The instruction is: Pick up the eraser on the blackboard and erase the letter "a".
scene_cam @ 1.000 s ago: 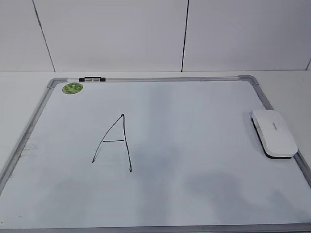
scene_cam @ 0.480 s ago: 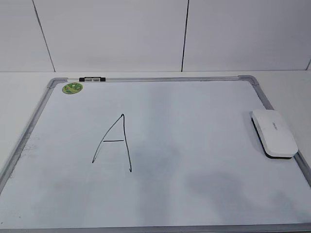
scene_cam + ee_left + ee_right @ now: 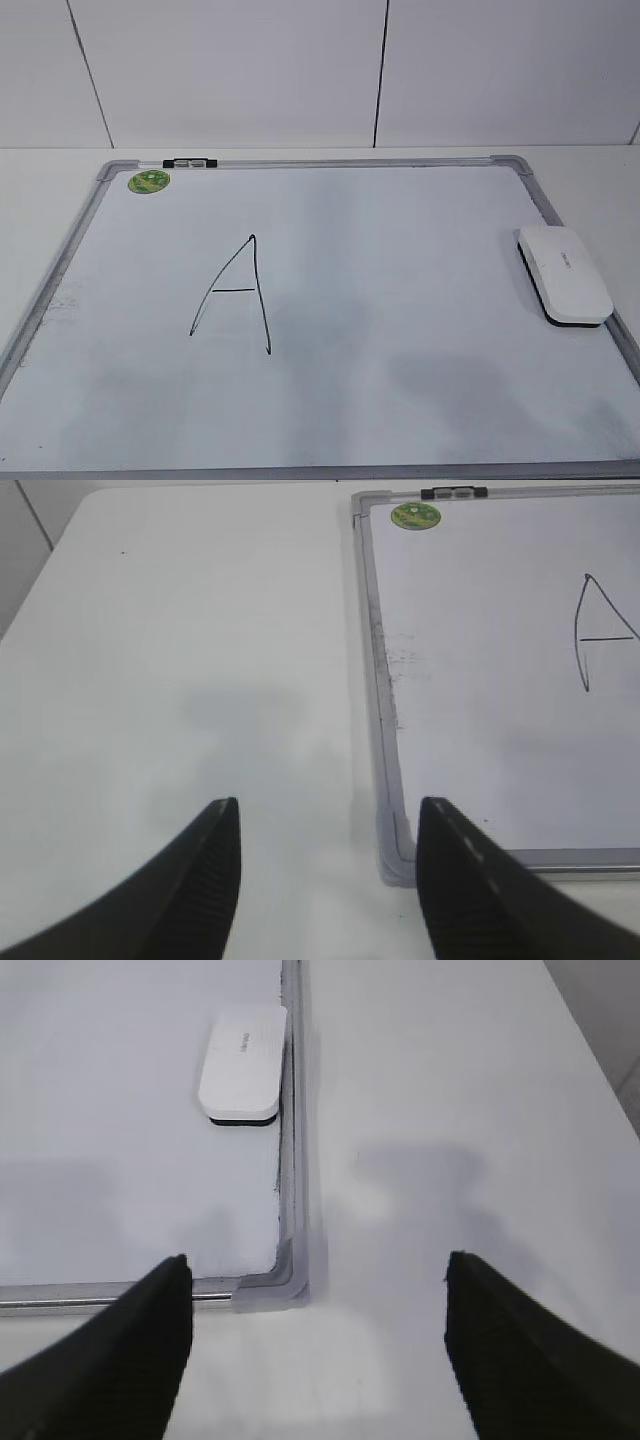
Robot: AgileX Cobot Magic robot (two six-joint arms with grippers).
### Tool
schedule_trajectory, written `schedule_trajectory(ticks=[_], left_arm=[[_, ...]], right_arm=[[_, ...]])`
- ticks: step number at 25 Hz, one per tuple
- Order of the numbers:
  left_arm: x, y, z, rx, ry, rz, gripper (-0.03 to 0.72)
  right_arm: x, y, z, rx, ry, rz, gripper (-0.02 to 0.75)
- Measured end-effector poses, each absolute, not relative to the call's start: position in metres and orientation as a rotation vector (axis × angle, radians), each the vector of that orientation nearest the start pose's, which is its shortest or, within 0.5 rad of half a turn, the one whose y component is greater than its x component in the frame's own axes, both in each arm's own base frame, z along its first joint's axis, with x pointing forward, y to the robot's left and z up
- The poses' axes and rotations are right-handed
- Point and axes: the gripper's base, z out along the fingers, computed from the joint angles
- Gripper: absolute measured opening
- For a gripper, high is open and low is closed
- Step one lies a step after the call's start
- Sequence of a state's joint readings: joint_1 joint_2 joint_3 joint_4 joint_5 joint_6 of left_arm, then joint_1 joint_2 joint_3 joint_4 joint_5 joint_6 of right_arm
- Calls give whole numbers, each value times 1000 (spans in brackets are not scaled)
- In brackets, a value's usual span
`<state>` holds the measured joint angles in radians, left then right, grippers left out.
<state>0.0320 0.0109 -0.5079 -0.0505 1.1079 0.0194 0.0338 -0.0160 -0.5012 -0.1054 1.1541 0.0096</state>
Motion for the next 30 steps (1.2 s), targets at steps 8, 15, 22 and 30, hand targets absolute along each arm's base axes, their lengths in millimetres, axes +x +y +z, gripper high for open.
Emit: schedule_trajectory(ticks=[8,15,22,30], left_arm=[[-6,-4,276,-20,2093,-24,424],[-6,-4,276,-20,2093,-24,424],[-6,-4,276,-20,2093,-24,424],[-6,-4,276,-19,2093,-23,419]], right_arm=[[-12,-9,270,6,2118,-113,594],[-12,-9,271,6,2117,-113,594],[-12,-9,271,6,2117,-113,594],[-12,-9,271,6,2117,-113,594]])
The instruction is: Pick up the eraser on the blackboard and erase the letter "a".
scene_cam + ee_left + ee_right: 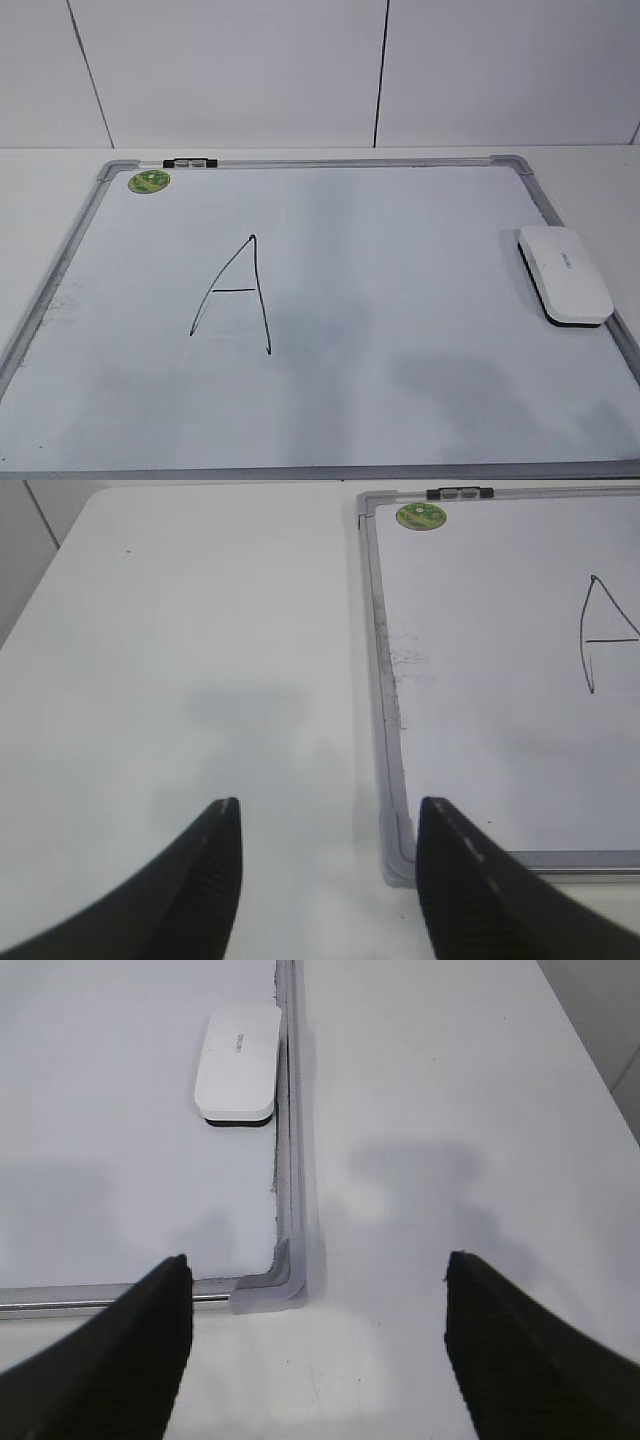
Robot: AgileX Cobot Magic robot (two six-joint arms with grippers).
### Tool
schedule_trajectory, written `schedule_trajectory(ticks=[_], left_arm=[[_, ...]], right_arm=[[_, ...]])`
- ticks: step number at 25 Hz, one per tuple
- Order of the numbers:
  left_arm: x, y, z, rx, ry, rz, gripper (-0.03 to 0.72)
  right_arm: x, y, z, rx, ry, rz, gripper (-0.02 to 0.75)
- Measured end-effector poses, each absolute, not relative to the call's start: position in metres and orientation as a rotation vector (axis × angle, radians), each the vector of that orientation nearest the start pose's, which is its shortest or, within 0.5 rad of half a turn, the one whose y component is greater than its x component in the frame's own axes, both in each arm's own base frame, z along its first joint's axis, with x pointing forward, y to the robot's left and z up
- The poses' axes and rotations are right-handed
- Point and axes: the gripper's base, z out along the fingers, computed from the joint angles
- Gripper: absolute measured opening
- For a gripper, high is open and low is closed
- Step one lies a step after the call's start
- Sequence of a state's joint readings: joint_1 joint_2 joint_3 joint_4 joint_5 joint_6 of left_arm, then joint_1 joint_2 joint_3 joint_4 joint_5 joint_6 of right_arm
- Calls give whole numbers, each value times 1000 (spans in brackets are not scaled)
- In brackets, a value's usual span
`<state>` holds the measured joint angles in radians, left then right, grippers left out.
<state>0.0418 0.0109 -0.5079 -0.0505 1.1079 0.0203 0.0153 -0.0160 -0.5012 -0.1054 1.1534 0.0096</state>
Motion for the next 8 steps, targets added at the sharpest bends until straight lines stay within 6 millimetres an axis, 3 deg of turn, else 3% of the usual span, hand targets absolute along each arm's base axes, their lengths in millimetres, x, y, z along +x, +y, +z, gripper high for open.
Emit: schedule_trajectory(ticks=[8], left_arm=[[-6,-4,276,-19,2093,-23,396]], right_arm=[[-12,-9,271,6,2117,-113,594]])
